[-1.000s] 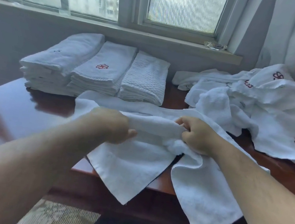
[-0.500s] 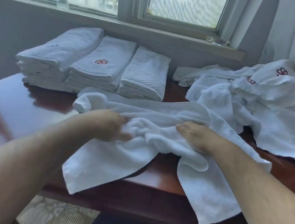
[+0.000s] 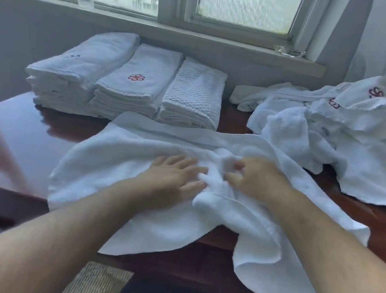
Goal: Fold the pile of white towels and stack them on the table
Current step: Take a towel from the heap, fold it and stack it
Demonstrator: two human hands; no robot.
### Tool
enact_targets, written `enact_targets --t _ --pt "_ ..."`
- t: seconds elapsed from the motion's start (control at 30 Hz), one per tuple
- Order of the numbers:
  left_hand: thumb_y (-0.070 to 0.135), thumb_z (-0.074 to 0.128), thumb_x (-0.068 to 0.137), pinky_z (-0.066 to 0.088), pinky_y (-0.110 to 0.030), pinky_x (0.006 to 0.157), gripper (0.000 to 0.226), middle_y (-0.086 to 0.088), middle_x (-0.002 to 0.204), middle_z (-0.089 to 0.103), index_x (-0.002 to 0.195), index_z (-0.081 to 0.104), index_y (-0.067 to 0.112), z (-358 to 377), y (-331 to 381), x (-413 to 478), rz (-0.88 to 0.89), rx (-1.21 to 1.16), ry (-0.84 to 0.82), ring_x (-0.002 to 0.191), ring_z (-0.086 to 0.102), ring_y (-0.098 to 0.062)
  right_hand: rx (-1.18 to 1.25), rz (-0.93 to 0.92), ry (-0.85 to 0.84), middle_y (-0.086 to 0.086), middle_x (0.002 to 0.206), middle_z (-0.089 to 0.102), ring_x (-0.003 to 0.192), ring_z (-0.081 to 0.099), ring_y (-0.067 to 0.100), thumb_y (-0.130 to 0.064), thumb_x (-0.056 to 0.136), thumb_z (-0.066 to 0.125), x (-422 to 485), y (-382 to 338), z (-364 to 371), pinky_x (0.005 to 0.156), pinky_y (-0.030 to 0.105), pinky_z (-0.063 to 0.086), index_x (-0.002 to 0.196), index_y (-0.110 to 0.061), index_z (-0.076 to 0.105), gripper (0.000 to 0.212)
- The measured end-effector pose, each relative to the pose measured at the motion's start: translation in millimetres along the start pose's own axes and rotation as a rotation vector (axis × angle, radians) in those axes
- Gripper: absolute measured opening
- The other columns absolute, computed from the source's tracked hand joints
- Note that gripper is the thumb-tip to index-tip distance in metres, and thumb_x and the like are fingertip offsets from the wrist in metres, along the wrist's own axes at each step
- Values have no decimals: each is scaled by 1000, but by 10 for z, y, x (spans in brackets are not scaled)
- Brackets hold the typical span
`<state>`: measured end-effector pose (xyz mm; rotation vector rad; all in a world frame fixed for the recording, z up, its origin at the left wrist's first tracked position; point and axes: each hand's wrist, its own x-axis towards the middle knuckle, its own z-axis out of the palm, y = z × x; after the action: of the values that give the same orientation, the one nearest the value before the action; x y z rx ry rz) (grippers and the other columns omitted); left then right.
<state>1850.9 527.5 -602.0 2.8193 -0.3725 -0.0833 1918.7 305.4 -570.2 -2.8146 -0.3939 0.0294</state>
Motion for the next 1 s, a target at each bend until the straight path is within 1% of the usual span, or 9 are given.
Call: enact_targets --t 0.17,0.33,0.43,0.53,0.6,0.67,0.77,0.87,1.0 --pt "71 13 91 6 -34 125 72 18 166 18 156 27 42 5 -6 -162 212 -51 -43 153 5 -2 -335 56 -105 9 156 25 141 26 42 -72 92 32 2 201 161 117 58 23 141 -47 19 57" --pt "65 17 100 6 -37 125 59 17 166 15 155 27 45 -209 -387 -218 63 14 -63 153 6 -7 -171 108 -135 4 168 9 154 6 28 -79 86 25 53 204 207 123 50 7 160 -32 12 88" --pt "50 23 106 25 -35 118 55 -1 159 39 143 53 25 -375 -458 -49 -160 -55 -24 145 33 -17 -165 -26 -180 6 166 15 153 11 30 -76 90 31 -3 -28 293 124 49 9 159 -34 19 81" --pt "31 40 100 44 -37 94 27 -9 128 64 109 64 21 -387 -116 197 -294 -68 221 116 56 -28 74 -133 -109 -4 113 61 115 55 24 -51 98 48 -114 -211 250 96 38 44 111 -23 63 34" --pt "35 47 100 43 -35 98 28 -2 130 64 122 64 27 -222 155 284 -163 -193 369 122 55 -24 179 -21 24 -6 71 55 72 55 17 -41 97 50 -215 -146 157 62 30 42 70 -19 55 35" --pt "55 51 97 29 -38 116 51 7 153 47 144 49 34 -53 330 336 -33 -169 175 143 38 -15 -24 157 55 -2 67 48 68 50 19 -37 97 48 -269 31 10 58 30 36 68 -19 50 34" --pt "81 47 82 5 -55 122 86 11 168 11 155 21 45 71 410 318 53 81 -92 154 2 -12 -300 425 -107 4 87 55 93 55 29 -35 98 47 -256 261 -248 80 38 44 107 -15 65 28" --pt "85 44 79 -1 -58 122 90 7 169 -3 156 9 52 38 442 263 172 198 -191 155 -8 -18 -495 702 -187 13 160 31 148 22 41 -32 95 45 -183 472 -409 118 57 16 157 -14 29 66" --pt "78 54 83 4 -55 124 86 13 168 -3 154 11 54 -112 418 207 139 192 -288 155 -6 -16 -565 375 -24 14 169 -3 153 -4 43 -23 100 32 -99 726 -417 121 62 4 161 -28 10 65"
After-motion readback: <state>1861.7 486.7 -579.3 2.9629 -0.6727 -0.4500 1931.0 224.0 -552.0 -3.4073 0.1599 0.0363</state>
